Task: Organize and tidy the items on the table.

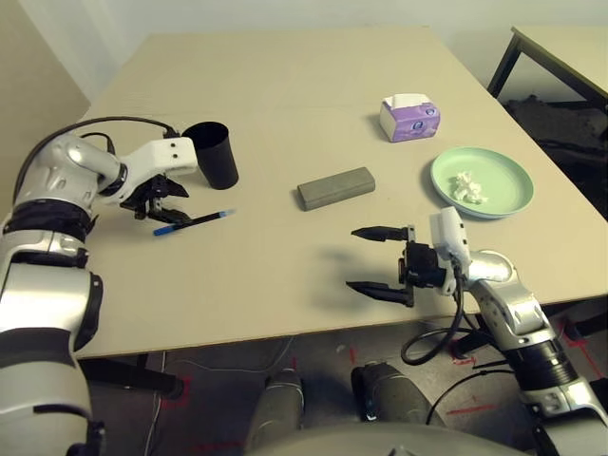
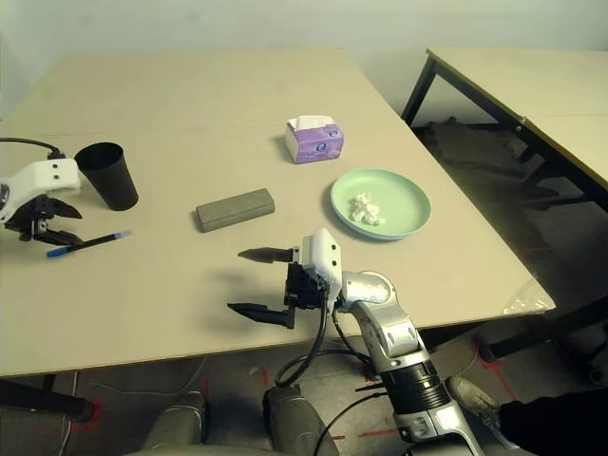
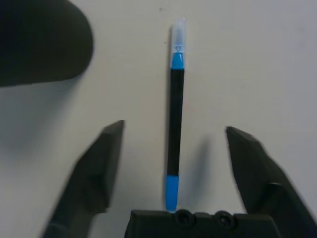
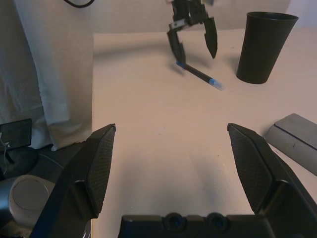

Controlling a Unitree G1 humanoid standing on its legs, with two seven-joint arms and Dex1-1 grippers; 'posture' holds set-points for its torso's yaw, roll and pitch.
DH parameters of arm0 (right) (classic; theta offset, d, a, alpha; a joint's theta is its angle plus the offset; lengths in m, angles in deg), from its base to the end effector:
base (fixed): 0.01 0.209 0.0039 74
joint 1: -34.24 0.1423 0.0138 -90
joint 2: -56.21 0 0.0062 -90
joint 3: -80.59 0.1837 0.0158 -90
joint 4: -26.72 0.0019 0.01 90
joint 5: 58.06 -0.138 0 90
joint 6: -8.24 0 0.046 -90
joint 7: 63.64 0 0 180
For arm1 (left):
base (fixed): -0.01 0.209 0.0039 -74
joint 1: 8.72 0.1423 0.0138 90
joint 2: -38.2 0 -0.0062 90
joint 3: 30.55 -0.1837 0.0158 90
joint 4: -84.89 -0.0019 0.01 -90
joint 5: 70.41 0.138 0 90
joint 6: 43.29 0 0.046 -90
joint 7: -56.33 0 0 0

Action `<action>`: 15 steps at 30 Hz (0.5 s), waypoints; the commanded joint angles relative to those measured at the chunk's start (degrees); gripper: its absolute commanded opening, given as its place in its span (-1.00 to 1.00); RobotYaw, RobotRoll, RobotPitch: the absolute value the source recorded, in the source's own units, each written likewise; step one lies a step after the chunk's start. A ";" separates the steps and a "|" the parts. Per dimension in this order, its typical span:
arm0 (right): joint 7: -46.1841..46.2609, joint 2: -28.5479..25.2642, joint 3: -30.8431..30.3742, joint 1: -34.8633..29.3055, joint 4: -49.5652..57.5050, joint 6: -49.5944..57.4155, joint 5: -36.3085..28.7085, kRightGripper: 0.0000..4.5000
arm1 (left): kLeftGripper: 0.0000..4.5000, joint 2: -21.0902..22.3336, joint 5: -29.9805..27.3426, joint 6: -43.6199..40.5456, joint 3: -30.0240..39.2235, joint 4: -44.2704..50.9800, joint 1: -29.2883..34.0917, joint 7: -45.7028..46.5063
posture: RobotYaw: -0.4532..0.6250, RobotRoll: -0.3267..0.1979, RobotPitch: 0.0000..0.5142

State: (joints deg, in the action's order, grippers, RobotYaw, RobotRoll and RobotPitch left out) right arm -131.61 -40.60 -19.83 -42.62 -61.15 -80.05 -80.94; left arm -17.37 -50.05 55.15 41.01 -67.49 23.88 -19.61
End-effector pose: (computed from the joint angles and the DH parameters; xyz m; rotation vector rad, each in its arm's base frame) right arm 0.2422 -0.1733 0.0986 -0.1118 -0.1264 1.4283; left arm 0.3192 0.3313 0.2085 0.9444 0.8362 -0.8748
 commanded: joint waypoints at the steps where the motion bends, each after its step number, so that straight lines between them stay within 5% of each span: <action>1: 0.18 -0.46 -0.48 -0.59 0.93 0.30 0.11 1.00 | 0.99 -1.46 1.27 1.02 -0.89 -2.59 -0.49 1.50 | -0.39 0.25 -0.66; 8: 0.49 -0.74 -0.52 -1.40 1.92 0.55 0.02 1.00 | 0.99 -3.11 2.30 2.52 -1.47 -5.44 -0.53 2.41 | -0.41 0.25 -0.66; 11: 0.69 -0.80 -0.62 -1.74 2.31 0.66 -0.04 1.00 | 0.73 -3.40 1.91 2.71 -1.06 -6.26 -0.20 1.76 | -0.41 0.25 -0.66; 15: 0.82 -0.79 -0.72 -1.98 2.67 0.83 -0.11 1.00 | 0.11 -3.21 1.84 3.32 -0.76 -6.86 0.01 1.81 | -0.41 0.25 -0.66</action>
State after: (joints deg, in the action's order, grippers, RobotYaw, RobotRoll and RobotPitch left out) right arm -130.84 -41.09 -19.83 -43.84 -59.27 -79.75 -80.94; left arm -20.42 -48.37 58.12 40.17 -73.24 23.53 -18.42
